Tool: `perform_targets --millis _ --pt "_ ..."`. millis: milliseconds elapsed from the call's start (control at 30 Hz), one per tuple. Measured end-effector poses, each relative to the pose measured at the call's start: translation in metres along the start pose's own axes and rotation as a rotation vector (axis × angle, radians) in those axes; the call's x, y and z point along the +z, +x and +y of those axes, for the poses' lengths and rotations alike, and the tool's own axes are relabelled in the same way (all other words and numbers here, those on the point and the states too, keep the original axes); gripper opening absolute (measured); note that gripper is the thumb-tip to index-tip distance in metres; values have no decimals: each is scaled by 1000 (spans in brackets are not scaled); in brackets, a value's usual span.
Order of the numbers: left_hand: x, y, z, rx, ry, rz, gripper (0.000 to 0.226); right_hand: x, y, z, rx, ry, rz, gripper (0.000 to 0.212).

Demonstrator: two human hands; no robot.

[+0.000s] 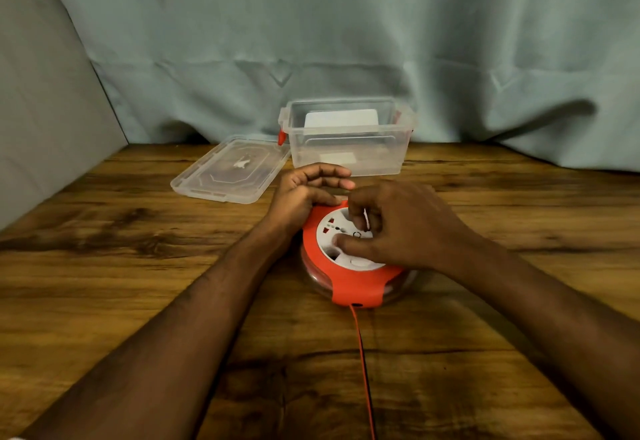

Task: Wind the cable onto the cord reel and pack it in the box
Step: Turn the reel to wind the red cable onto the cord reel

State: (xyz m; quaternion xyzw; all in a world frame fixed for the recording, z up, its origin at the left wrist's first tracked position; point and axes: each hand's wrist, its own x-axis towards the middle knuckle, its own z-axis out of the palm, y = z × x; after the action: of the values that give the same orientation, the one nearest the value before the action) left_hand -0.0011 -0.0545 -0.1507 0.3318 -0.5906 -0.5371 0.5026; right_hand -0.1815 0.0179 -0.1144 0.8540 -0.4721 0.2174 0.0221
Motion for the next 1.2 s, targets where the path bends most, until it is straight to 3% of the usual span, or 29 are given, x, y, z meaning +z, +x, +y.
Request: perform_targets --millis 67,200,333,733,1067,1200 --pt "0 -1 2 -1 18 -9 48 -13 -1 8 -88 98 -57 19" --pt "0 -2 3 -8 0 -33 49 -24 0 25 -107 178 -290 53" --pt "-1 0 2 10 33 -23 48 -24 2 33 -59 267 -344 79" --pt "-2 2 0 29 41 -65 51 -21 3 29 -32 334 -295 79" --pt "-1 3 -5 32 25 -10 46 -14 5 16 16 161 -184 56" --pt "1 2 -3 38 35 20 44 -2 4 6 -12 52 -56 53"
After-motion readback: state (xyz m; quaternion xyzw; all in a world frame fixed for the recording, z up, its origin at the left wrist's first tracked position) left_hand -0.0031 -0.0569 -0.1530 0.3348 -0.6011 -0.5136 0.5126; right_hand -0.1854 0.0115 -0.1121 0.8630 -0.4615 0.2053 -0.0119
